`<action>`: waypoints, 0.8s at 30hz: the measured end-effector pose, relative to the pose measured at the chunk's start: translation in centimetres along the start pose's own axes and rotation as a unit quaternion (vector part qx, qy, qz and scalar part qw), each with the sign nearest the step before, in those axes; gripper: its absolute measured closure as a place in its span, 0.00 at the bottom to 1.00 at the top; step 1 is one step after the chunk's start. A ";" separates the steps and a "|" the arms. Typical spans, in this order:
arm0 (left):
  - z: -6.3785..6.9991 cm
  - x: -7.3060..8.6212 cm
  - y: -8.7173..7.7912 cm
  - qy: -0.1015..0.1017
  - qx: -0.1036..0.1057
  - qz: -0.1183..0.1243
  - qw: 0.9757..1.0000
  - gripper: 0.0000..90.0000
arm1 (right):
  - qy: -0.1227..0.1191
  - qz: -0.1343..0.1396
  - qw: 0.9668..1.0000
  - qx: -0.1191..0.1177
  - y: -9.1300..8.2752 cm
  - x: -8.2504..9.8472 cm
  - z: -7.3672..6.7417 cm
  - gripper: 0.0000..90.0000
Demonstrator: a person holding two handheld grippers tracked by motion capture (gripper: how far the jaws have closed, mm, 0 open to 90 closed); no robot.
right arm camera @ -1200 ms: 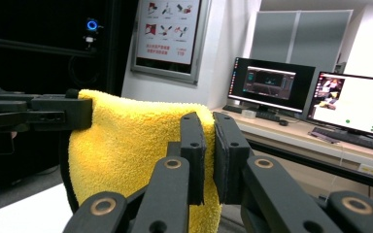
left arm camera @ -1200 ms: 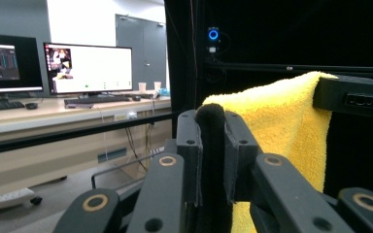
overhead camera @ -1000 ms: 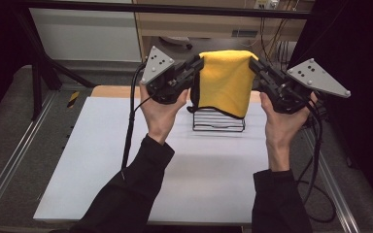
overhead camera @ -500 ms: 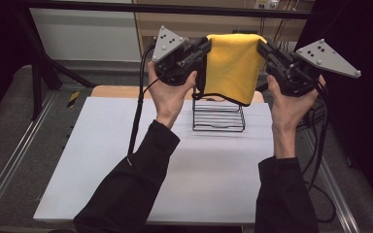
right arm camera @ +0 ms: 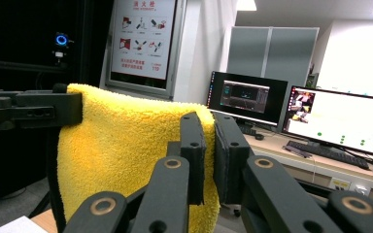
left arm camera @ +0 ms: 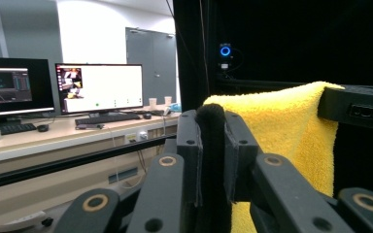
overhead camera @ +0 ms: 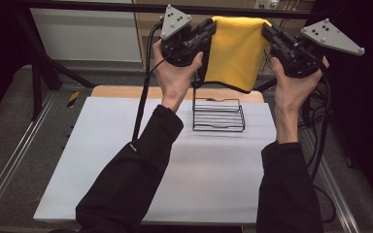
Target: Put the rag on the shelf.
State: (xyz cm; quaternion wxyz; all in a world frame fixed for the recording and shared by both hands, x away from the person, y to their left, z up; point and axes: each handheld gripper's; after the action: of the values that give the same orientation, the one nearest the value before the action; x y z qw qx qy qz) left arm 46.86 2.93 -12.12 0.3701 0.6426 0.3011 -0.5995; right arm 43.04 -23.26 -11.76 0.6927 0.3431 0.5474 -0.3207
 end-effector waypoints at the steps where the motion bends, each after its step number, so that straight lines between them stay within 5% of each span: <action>1: -0.1 -0.1 0.2 -0.002 0.000 0.000 1.000 0.88 | 0.000 0.001 1.000 0.000 0.2 -0.1 0.2 0.94; 16: -1.5 -0.7 3.4 0.000 -0.015 -0.004 1.000 0.88 | 0.005 -0.004 1.000 0.004 3.2 -0.3 2.4 0.94; 24: -2.4 0.3 5.2 -0.003 -0.023 -0.016 1.000 0.88 | 0.012 -0.013 1.000 0.004 4.9 0.7 3.6 0.94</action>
State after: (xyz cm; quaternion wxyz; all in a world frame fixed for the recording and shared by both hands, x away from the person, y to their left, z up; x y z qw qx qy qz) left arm 52.53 2.14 -11.82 0.3758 0.6272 0.3239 -0.6004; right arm 49.19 -23.56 -11.27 0.6806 0.3425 0.5588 -0.3275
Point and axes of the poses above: each handheld gripper's, and its own axes: y roughly forward along the jaws, x roughly out of its underside, z roughly to its right, and after that the axes turned 9 degrees about -x, right-handed
